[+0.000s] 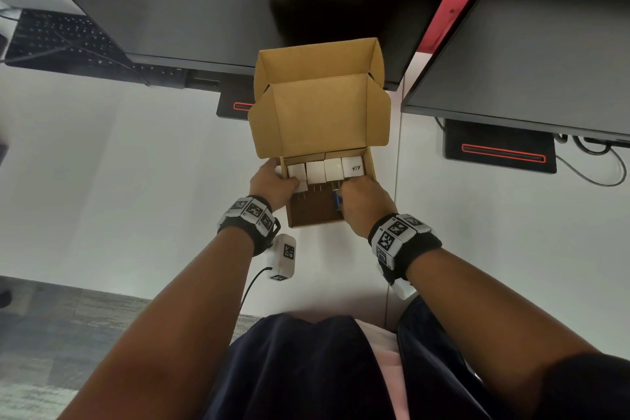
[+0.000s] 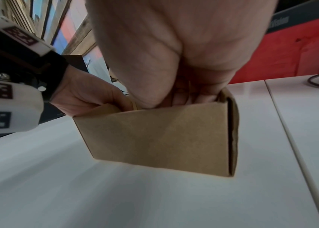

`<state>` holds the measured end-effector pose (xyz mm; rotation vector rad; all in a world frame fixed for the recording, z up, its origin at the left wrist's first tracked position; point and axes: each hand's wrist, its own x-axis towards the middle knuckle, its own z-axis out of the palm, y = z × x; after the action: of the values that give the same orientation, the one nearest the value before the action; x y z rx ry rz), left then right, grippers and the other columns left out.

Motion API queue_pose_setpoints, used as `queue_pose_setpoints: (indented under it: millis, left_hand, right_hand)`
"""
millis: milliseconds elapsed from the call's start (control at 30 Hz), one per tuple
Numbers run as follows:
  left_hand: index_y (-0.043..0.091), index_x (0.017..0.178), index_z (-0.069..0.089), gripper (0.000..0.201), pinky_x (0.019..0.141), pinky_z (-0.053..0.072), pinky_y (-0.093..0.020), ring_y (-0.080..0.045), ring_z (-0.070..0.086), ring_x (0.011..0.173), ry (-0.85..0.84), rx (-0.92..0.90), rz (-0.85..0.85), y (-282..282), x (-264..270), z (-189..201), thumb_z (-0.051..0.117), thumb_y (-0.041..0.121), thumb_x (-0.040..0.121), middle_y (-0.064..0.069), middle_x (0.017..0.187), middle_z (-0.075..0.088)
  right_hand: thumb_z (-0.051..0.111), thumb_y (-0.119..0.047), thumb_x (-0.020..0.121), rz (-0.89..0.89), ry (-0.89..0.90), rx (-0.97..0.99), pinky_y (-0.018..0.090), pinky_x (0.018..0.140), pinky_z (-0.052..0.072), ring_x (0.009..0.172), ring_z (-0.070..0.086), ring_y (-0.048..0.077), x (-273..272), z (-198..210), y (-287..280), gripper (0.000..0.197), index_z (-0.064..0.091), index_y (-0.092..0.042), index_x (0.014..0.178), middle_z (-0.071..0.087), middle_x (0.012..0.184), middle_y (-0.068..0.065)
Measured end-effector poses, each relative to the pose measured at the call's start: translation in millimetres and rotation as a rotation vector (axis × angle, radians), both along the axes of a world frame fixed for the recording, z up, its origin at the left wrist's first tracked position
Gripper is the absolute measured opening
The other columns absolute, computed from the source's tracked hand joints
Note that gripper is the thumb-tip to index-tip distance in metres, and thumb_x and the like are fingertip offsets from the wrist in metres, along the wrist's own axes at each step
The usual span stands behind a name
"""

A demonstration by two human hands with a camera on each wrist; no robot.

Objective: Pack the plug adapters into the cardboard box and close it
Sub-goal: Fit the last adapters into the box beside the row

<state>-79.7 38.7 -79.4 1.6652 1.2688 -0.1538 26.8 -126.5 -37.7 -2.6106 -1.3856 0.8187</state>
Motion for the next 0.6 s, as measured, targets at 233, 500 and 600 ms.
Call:
queue_pose_setpoints:
  millis: [233, 500, 600]
  left_hand:
    - [0.022, 0.129, 0.061, 0.042, 0.094, 0.058, -0.047, -0.031, 0.070, 0.100, -0.008, -0.005, -0.002, 2, -1, -7, 0.067, 0.025, 0.088, -0.008, 0.100, 0.075]
    - [0.024, 0.126, 0.062, 0.041, 0.094, 0.059, -0.049, -0.031, 0.072, 0.098, -0.022, -0.051, 0.019, 5, -3, -9, 0.068, 0.028, 0.085, -0.001, 0.092, 0.073]
    - [0.031, 0.121, 0.064, 0.047, 0.096, 0.060, -0.052, -0.031, 0.071, 0.097, -0.045, -0.109, 0.079, 6, -3, -12, 0.068, 0.039, 0.076, -0.001, 0.092, 0.072]
  right_hand:
    - [0.064, -0.016, 0.092, -0.084, 0.107, 0.179, 0.029, 0.067, 0.052, 0.070, 0.061, 0.019, 14, -7, -8, 0.014, 0.070, -0.008, 0.083, 0.061, 0.074, 0.002]
    - [0.072, -0.014, 0.085, -0.525, 0.023, 0.530, 0.018, 0.071, 0.052, 0.065, 0.060, 0.005, 42, -12, -67, 0.013, 0.074, -0.018, 0.097, 0.068, 0.079, -0.004]
    - [0.080, -0.015, 0.078, -0.482, 0.166, 0.390, 0.024, 0.075, 0.053, 0.073, 0.059, 0.010, 50, -22, -95, 0.031, 0.073, -0.020, 0.108, 0.064, 0.095, 0.001]
